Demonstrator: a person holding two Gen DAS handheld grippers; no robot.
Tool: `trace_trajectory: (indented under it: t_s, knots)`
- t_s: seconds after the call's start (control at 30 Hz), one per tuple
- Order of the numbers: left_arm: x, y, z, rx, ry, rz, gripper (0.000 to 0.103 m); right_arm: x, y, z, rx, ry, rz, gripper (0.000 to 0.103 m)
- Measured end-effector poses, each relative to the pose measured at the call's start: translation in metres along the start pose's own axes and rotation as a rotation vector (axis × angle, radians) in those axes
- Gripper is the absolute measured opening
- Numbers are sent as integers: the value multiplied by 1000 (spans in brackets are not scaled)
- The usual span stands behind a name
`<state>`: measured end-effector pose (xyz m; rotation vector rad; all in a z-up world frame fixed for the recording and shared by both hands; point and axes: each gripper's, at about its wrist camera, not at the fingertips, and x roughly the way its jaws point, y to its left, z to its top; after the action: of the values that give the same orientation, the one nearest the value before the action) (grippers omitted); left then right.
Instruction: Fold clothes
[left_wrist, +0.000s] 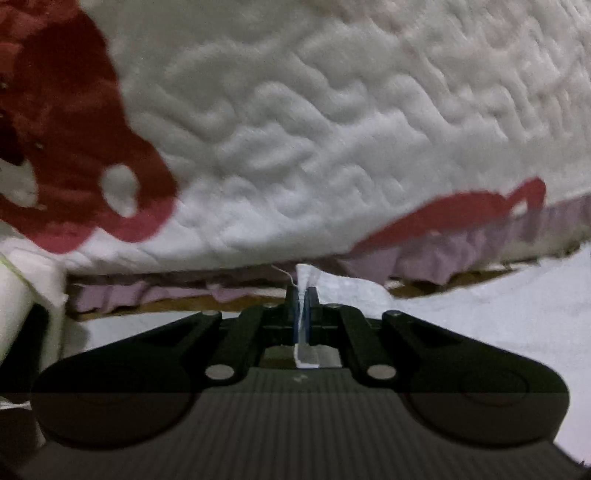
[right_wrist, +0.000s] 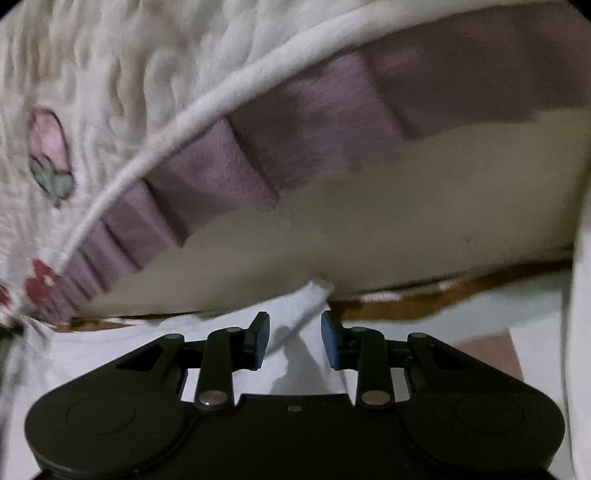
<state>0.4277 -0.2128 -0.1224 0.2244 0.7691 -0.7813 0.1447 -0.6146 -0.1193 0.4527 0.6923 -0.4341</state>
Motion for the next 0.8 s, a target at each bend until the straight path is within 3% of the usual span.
trace_trajectory:
  t_s: [0.1, 0.17, 0.2, 0.23, 0.33, 0.4, 0.53, 0.6, 0.67, 0.7, 0.8]
  knots:
    - [5, 0, -3, -25, 17, 36, 3, 18, 1, -2, -1, -4, -56, 45]
    - [11, 2, -7, -59, 30, 52, 3, 21, 4, -5, -5, -27, -32, 44]
    - [14, 4, -9, -87, 35, 53, 3, 21, 5, -7, -7, -41, -11, 37]
    - [17, 6, -10, -115, 41, 53, 3, 22, 7, -9, -10, -55, 9, 6]
    - [17, 15, -12, -189, 29, 27, 3, -6, 4, -12, 89, -205, 36, 5]
    - [16, 15, -11, -188, 20, 18, 3, -30, -2, -10, 180, -298, 39, 4]
    - [20, 13, -9, -177, 33, 23, 3, -35, 8, 4, 56, -296, -24, 4]
    - [26, 10, -9, -170, 39, 51, 3, -25, 11, 9, 19, -260, -59, 8]
    - [32, 6, -10, -162, 45, 79, 3, -15, 13, 8, -25, -228, -93, 33]
    - [35, 4, -10, -158, 48, 94, 3, -13, 11, 5, -36, -221, -103, 38]
    - [41, 6, -11, -205, 38, 96, 3, -20, -7, -5, 37, -227, -138, 43]
